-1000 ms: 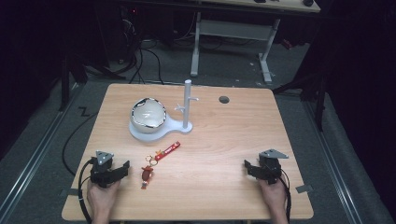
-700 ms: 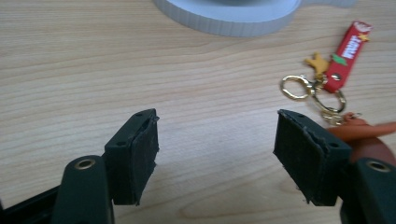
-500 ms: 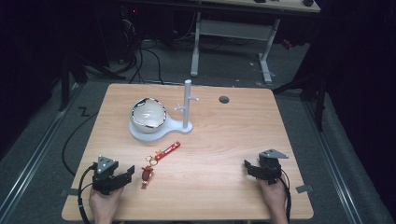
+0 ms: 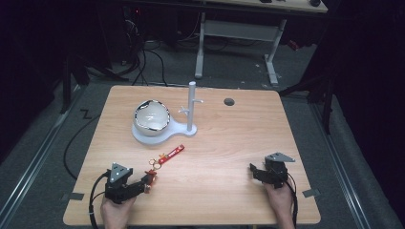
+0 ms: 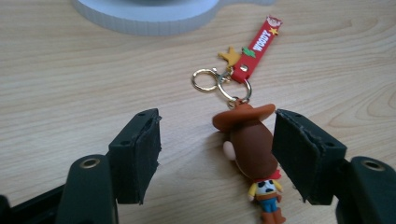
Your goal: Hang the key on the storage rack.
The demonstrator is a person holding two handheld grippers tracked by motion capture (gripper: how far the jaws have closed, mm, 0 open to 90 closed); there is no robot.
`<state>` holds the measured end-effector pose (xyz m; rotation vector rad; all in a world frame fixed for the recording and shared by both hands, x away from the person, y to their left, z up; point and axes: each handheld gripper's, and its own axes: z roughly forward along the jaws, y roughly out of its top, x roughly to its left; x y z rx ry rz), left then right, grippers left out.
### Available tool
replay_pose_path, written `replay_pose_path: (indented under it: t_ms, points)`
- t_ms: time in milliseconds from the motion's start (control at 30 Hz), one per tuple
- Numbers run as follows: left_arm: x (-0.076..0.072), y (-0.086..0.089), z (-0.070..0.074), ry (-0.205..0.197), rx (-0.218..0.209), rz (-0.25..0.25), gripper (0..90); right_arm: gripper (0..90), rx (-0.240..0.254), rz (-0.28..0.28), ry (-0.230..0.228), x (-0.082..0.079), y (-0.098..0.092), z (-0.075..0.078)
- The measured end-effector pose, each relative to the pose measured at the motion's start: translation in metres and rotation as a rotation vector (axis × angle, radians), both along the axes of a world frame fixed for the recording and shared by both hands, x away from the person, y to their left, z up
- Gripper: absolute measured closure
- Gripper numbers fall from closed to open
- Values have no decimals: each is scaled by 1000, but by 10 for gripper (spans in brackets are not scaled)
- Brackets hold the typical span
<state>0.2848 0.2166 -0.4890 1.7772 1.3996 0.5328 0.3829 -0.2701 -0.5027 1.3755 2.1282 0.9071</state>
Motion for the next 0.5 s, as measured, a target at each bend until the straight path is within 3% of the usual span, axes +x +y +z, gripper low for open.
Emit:
replay_pose_path:
  t_ms: [500]
  points:
    - [7,-14,-12,44,-9,-27,367,298,0,0,0,0,0,0]
